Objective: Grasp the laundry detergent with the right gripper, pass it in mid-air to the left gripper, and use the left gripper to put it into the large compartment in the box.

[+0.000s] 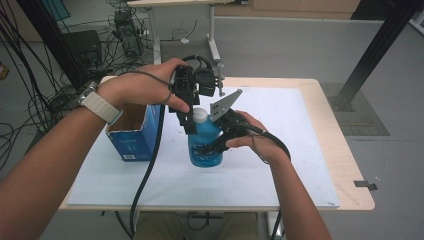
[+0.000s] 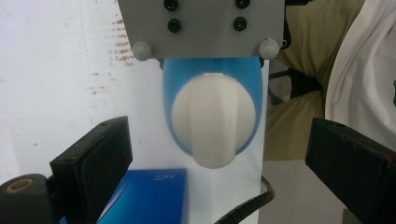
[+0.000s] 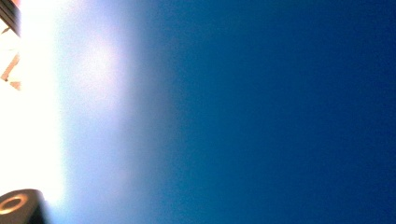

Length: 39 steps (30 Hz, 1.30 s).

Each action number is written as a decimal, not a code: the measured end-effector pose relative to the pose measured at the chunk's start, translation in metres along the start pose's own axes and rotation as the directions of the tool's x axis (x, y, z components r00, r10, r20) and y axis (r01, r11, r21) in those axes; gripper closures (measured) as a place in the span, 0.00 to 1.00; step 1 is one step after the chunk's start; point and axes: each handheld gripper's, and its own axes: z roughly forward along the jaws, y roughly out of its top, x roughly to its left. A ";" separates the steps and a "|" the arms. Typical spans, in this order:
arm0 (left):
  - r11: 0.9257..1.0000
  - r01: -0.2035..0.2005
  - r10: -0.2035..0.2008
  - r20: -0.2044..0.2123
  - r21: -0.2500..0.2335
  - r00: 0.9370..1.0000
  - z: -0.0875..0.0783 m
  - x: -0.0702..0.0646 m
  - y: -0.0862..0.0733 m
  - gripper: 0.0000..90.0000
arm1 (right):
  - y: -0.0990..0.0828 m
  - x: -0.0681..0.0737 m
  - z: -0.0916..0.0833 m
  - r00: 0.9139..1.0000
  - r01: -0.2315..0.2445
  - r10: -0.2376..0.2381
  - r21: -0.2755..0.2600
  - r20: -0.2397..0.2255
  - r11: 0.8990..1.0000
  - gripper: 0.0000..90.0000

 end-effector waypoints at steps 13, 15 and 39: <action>1.000 0.003 -0.003 0.005 0.003 1.000 0.001 0.001 -0.002 0.09 | 0.001 0.000 0.000 1.000 0.004 -0.004 -0.005 0.001 1.000 0.48; 1.000 0.004 -0.004 0.005 0.000 1.000 0.001 0.000 -0.002 0.09 | 0.001 0.000 0.000 1.000 0.002 -0.002 -0.004 0.002 1.000 0.48; 1.000 0.000 0.000 0.007 -0.013 1.000 0.005 0.000 0.000 0.09 | 0.002 0.000 -0.001 1.000 0.004 -0.004 -0.014 0.004 1.000 0.48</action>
